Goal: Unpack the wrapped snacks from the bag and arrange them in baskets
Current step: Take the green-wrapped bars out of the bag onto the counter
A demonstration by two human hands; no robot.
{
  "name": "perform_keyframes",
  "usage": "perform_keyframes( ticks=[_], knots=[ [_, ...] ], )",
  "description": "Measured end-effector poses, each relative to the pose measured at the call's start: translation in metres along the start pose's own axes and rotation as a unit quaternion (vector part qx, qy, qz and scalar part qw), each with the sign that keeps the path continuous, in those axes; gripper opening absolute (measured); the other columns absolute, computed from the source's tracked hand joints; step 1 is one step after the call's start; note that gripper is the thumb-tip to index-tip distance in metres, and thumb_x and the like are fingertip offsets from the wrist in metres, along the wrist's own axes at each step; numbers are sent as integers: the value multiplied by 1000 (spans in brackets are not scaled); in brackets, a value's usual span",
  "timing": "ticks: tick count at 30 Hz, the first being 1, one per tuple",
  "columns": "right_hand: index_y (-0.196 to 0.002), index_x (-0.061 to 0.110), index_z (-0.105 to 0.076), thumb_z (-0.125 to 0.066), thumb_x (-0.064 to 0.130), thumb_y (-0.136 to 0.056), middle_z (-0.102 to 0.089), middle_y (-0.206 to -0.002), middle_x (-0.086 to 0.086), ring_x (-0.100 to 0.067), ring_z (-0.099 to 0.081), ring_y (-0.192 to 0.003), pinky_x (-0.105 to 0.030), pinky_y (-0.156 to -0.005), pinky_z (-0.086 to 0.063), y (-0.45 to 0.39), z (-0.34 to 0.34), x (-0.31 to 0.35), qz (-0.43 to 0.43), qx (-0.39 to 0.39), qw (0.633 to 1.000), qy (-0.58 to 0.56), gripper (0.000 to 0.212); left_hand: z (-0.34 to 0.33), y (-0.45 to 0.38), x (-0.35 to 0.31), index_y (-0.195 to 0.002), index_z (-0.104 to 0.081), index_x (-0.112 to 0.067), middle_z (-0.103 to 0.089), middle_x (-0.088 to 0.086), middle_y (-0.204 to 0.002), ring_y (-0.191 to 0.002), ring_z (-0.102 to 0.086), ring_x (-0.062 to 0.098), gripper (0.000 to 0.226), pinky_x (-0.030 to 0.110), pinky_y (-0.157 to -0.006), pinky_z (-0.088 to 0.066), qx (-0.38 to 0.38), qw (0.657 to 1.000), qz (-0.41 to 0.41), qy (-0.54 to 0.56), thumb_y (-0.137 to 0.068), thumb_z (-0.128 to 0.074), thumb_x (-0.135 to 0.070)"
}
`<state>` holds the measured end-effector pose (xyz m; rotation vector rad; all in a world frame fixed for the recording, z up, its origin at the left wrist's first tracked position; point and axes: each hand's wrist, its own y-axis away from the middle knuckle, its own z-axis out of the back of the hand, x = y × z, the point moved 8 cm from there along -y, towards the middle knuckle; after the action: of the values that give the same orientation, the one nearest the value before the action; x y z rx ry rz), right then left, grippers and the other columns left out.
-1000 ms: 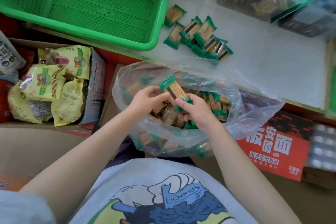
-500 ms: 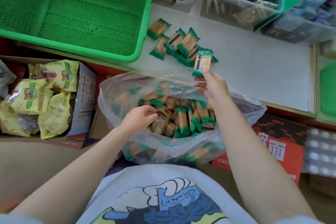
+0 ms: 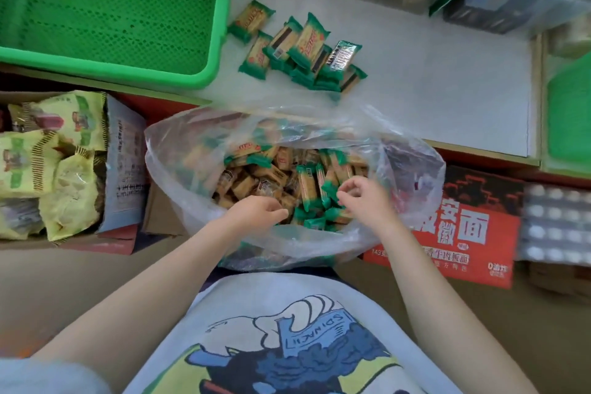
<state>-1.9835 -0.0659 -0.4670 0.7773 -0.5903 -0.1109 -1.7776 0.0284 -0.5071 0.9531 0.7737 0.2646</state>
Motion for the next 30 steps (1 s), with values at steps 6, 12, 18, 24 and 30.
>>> perform_keyframes(
  ticks=[6, 12, 18, 24, 30],
  knots=[
    [-106, 13, -66, -64, 22, -96, -67, -98, -3, -20, -60, -90, -29, -70, -41, 20, 20, -63, -59, -62, 995, 55, 14, -19, -3, -14, -133, -62, -23, -63, -2, -133, -117, -57, 17, 44, 33, -98, -48, 37, 997, -6, -75, -102, -45, -50],
    [-127, 19, -59, -65, 28, -95, -57, -117, -2, -18, -56, -95, -29, -75, -43, 3, -7, -15, 68, -101, 991, 47, 34, -15, 0, -21, -128, -65, -22, -65, -2, -127, -105, -58, 14, 40, 30, -89, -48, -12, 998, -15, -63, -103, -46, -47],
    [-137, 28, -55, -69, 29, -93, -40, -124, -9, -26, -52, -108, -37, -81, -52, -15, -37, -8, 63, -129, 980, 137, 47, -6, 6, -16, -123, -66, -24, -68, -4, -118, -101, -62, 15, 37, 36, -89, -53, -61, 997, -17, -38, -102, -46, -47],
    [-120, 18, -63, -62, 10, -94, -48, -113, -3, -17, -53, -87, -24, -70, -47, 5, -18, -11, 75, -190, 978, 40, 28, -5, 9, -6, -125, -65, -26, -68, -7, -116, -96, -62, 12, 35, 27, -75, -48, -64, 998, -10, -6, -102, -48, -47],
    [-93, 19, -65, -64, 6, -91, -60, -89, 6, -6, -55, -79, -10, -65, -40, 26, 16, -5, 86, -151, 979, -105, 13, 4, 8, -26, -115, -68, -25, -71, -8, -98, -87, -65, 11, 31, 32, -82, -55, -77, 993, -30, 84, -101, -51, -46]
  ],
)
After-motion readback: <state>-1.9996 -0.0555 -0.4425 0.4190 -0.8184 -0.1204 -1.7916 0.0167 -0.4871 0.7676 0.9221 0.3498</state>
